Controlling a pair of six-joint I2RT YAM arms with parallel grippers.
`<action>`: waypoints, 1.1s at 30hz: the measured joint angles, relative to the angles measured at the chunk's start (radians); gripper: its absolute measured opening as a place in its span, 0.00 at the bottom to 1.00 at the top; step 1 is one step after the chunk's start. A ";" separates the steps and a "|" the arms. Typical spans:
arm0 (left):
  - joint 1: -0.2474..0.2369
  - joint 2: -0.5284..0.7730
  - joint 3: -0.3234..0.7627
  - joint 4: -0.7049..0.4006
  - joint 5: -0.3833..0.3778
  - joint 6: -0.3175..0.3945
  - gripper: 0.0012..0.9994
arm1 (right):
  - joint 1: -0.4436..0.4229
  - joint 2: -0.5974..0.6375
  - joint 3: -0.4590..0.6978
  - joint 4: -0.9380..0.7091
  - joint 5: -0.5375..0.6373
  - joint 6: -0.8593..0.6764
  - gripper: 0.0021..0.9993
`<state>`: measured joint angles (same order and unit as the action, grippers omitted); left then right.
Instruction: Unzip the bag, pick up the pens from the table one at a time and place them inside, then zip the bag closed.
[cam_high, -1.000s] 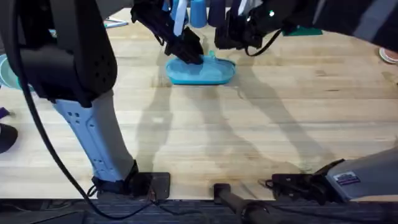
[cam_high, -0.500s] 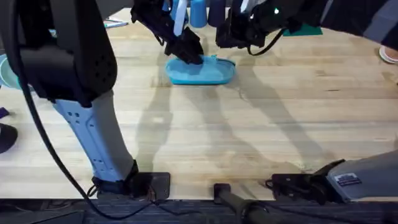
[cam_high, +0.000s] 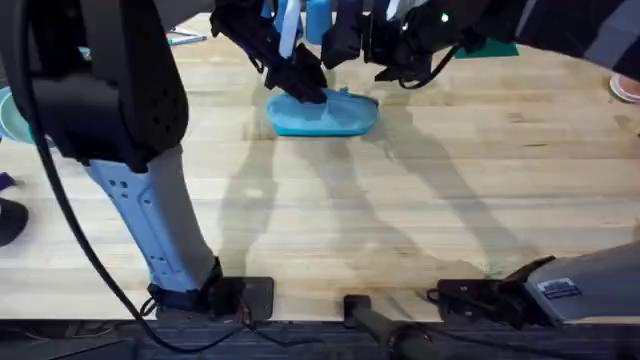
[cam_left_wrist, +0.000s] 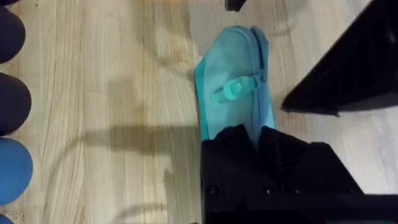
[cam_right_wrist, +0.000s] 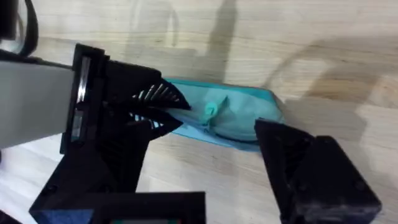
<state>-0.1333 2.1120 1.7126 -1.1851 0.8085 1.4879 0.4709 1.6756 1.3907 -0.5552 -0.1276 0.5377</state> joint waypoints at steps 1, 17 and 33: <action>0.000 0.000 0.000 0.000 0.000 0.000 0.04 | 0.000 0.000 0.000 0.000 0.000 0.000 1.00; 0.000 0.000 0.000 0.000 0.000 0.000 0.04 | 0.000 0.000 0.000 -0.020 0.000 -0.053 1.00; 0.000 0.000 0.000 0.000 0.000 0.000 0.04 | 0.000 0.015 0.000 -0.034 0.000 -0.153 1.00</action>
<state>-0.1333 2.1120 1.7126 -1.1851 0.8085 1.4879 0.4709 1.6909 1.3907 -0.5888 -0.1272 0.3843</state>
